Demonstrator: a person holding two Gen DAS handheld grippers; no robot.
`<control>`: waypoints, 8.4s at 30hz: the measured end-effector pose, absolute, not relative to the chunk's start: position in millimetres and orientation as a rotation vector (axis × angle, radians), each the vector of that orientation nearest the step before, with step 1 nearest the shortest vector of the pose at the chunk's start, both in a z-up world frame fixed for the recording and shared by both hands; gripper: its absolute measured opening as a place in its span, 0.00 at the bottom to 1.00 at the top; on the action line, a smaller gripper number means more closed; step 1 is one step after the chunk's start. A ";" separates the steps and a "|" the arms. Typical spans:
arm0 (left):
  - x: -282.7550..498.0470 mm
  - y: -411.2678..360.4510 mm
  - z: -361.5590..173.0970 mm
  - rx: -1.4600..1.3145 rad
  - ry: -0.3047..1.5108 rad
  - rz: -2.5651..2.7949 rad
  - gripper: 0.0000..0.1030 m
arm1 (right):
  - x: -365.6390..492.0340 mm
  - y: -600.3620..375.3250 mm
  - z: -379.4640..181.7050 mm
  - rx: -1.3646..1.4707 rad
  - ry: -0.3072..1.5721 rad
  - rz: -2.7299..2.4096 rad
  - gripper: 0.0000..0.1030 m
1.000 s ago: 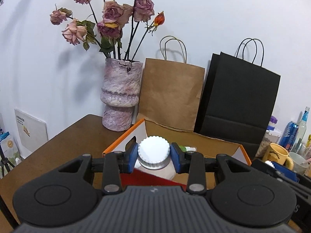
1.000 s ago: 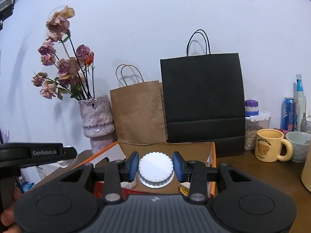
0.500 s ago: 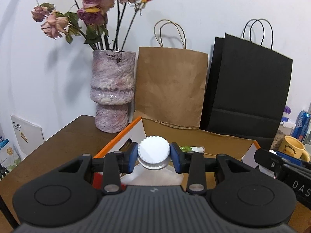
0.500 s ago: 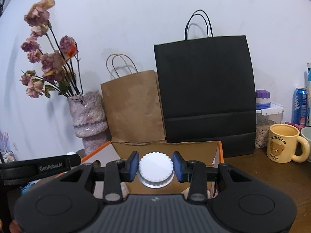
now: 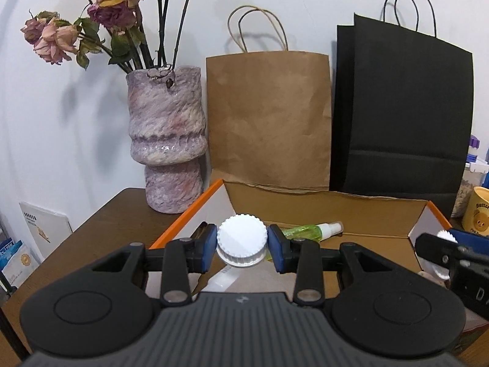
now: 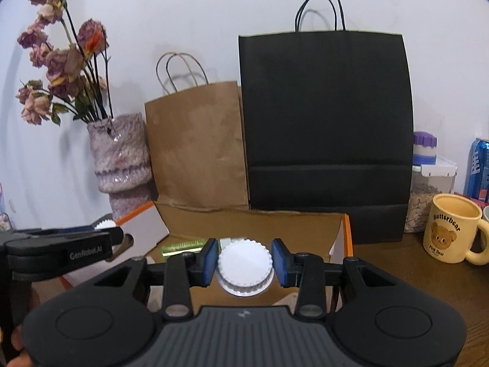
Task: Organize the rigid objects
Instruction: 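Carry the white ribbed cap over the red box and open the right gripper, then lift both grippers out of the box and move them toward the cables, then grasp the braided grey cable with the left gripper while the right grasps the black cable, then carry both cables into the red box and open both grippers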
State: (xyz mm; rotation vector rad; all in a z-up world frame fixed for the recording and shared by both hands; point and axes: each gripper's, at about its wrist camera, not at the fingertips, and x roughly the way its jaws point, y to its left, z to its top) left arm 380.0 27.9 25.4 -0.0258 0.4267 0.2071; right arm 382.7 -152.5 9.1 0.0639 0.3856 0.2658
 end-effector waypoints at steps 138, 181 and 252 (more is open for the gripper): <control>176.5 -23.3 -3.2 0.002 0.530 0.061 0.85 | 216.2 -261.9 -44.5 0.045 0.599 0.181 1.00; 174.3 51.0 -5.1 -0.033 0.513 0.021 0.86 | 242.6 -121.4 -47.3 -0.100 0.642 0.342 0.43; 393.9 15.5 23.9 -0.024 0.405 0.183 1.00 | 408.8 -145.1 -10.4 -0.037 0.492 0.247 0.76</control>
